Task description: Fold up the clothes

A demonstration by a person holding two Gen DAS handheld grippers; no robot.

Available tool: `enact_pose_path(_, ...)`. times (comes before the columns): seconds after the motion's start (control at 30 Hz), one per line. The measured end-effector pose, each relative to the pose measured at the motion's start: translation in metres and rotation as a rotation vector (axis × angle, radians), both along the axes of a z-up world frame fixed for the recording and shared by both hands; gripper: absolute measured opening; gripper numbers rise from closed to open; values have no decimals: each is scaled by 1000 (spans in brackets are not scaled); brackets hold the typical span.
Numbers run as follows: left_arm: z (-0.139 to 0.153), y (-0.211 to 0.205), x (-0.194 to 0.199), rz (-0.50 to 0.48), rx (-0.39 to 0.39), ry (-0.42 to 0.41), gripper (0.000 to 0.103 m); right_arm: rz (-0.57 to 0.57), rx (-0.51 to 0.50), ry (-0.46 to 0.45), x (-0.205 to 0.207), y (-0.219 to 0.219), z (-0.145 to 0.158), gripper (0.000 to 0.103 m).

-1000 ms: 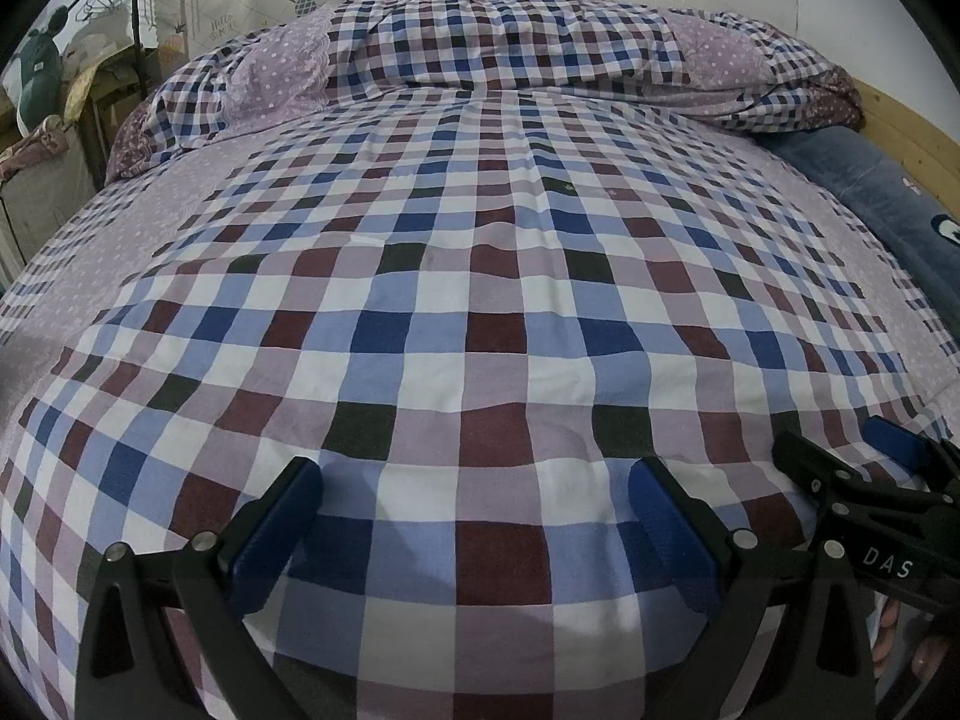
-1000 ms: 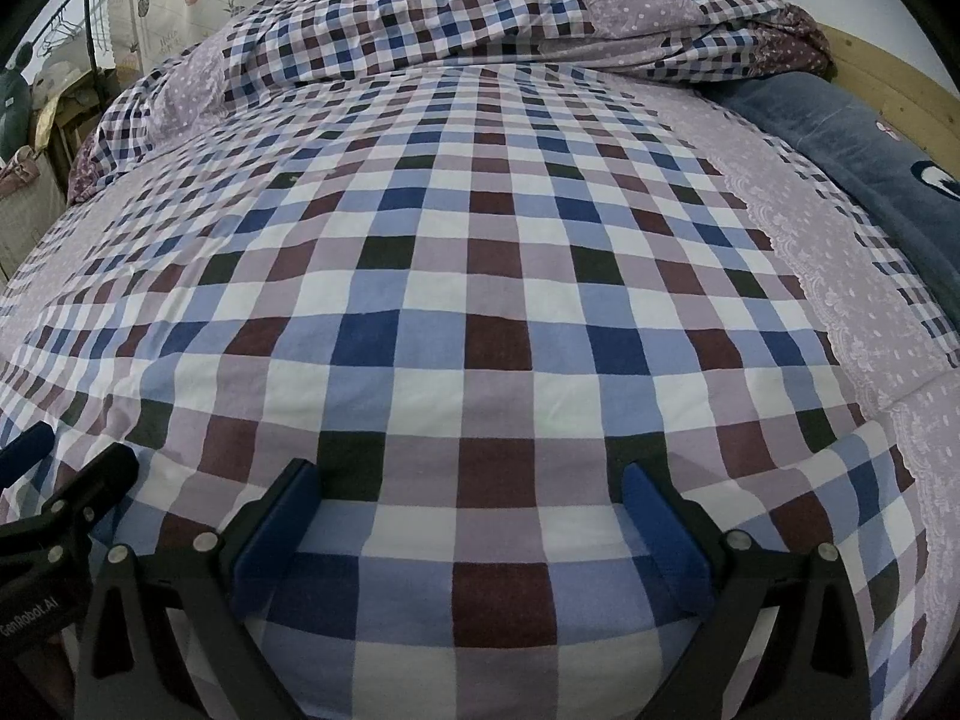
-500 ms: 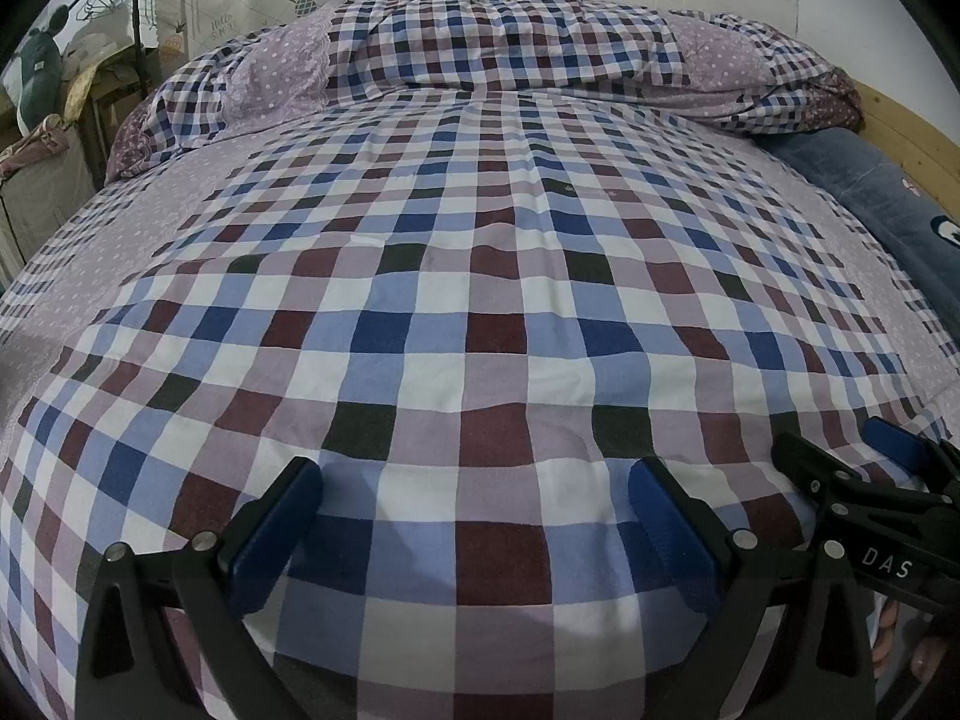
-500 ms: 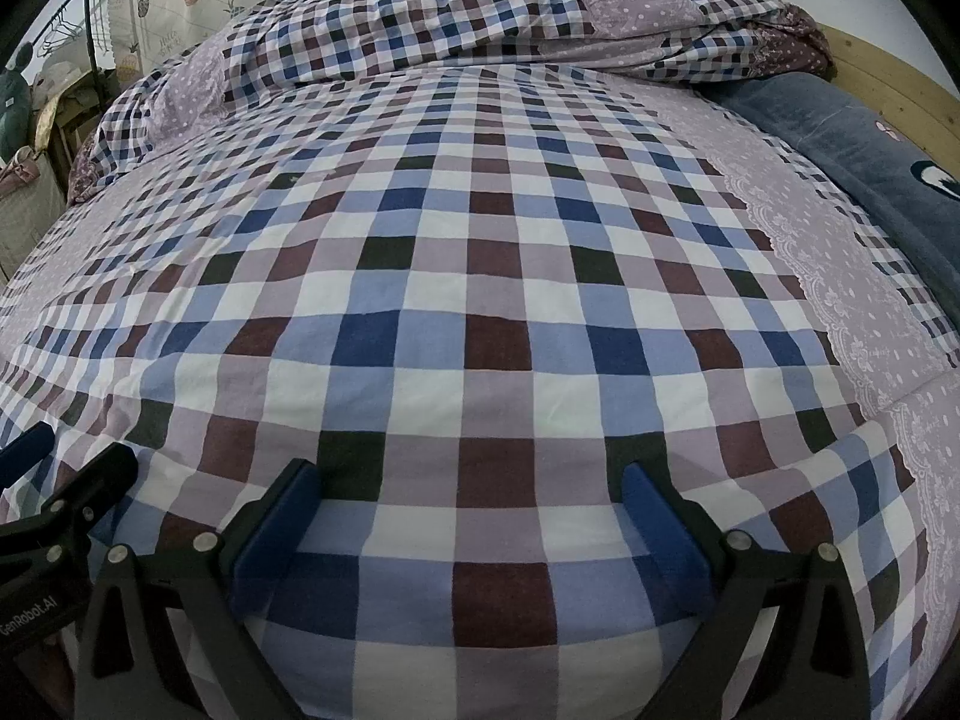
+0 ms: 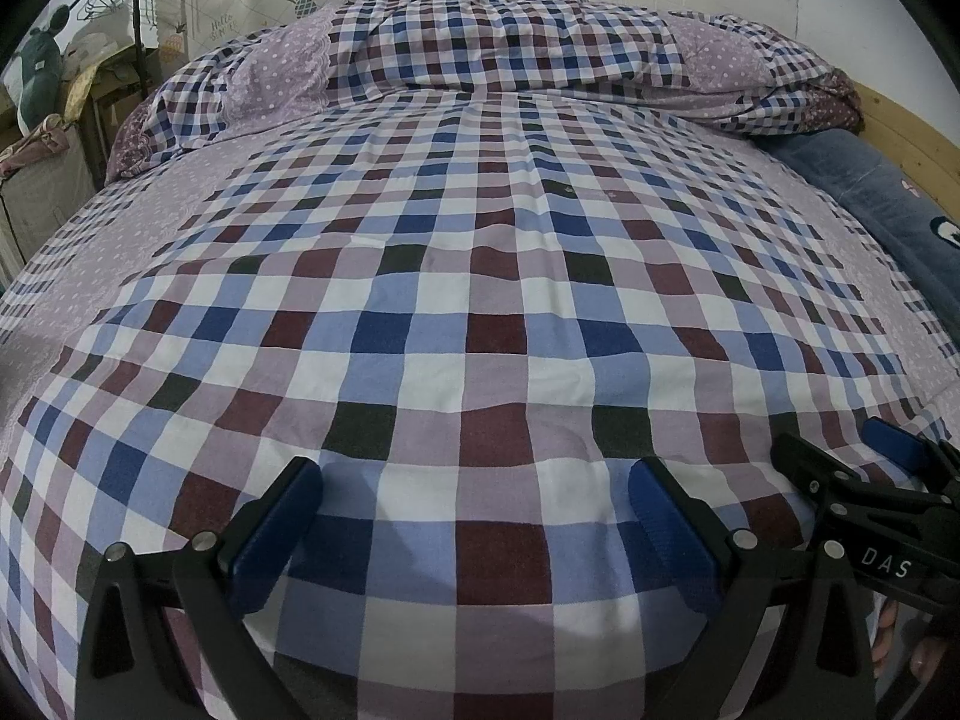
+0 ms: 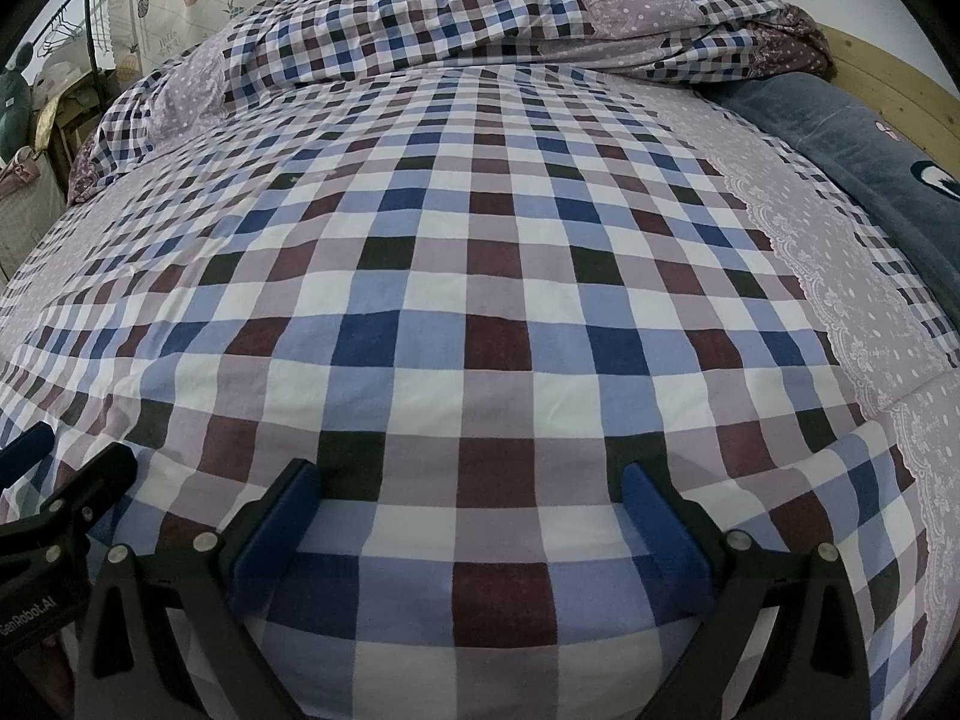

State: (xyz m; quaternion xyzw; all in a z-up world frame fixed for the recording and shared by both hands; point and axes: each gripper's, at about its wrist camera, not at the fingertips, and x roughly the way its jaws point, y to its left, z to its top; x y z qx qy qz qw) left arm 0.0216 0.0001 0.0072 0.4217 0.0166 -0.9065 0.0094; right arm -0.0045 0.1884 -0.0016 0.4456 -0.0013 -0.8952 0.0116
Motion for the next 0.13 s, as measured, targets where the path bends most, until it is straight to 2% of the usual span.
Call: enact_pose_path(0.13,0,0,1,0,-1,0,103,0,0,0,0,0,0,103)
